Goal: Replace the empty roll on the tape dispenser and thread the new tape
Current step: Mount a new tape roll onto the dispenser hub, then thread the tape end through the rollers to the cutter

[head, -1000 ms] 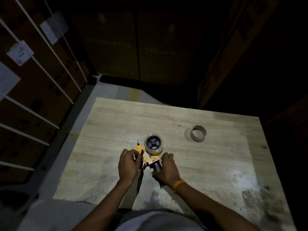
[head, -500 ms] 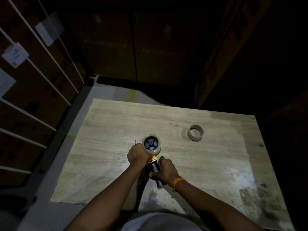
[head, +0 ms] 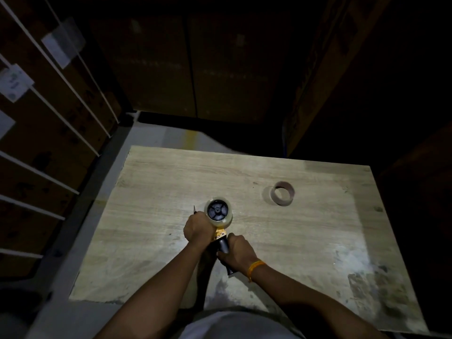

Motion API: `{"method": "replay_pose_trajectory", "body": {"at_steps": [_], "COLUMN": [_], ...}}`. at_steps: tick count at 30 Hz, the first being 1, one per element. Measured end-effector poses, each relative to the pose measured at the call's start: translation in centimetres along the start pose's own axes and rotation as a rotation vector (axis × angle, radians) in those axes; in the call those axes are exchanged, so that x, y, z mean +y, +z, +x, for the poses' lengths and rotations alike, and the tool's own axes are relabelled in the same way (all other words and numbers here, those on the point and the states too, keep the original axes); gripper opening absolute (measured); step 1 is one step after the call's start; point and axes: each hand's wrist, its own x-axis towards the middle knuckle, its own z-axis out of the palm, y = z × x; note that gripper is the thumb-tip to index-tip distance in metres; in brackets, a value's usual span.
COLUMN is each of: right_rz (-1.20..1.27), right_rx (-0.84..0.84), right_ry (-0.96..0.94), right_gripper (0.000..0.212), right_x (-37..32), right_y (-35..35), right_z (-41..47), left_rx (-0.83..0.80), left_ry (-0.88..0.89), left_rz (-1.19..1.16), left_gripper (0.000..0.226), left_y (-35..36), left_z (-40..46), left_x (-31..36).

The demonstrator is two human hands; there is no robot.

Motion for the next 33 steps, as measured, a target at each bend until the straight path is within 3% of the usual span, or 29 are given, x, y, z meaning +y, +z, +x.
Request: {"method": "replay_pose_trajectory", "body": {"at_steps": [3,9,17,27,33], "right_rz": [-0.065,-0.009,0.063,0.172,0.359], "right_rx": [-0.032,-0.052,0.007,0.051,0.014], "right_ry": [-0.073,-0.022,0.118,0.189,0.154], "right_gripper": [0.024,0.034,0.028,0.046,0.036], "right_x": [-0.6,-1.1,-0.4,0.7,1.6], "right_y": [0.7,1.4,0.9,-1.3,-4.1], "right_z": [-0.3,-0.4,-0.6,-1.0,-1.7], "left_rx": [-0.054,-0.076,-0.113,-0.018,0.041], "left_ry": [0.06,0.184,0.391,0.557,0.802], "left_rz": [0.038,0.106,0.251,0.158,0.125], "left_gripper": [0.018,0.017,0.006,0.023,0.02], "left_y": [-0.4,-1.0,-1.9,-3.6,-6.5], "left_z": [0.3,1.0,-0.1,-1.9,-1.8], "left_x": [-0.6,-1.5,-2.2,-1.5,0.6]}}
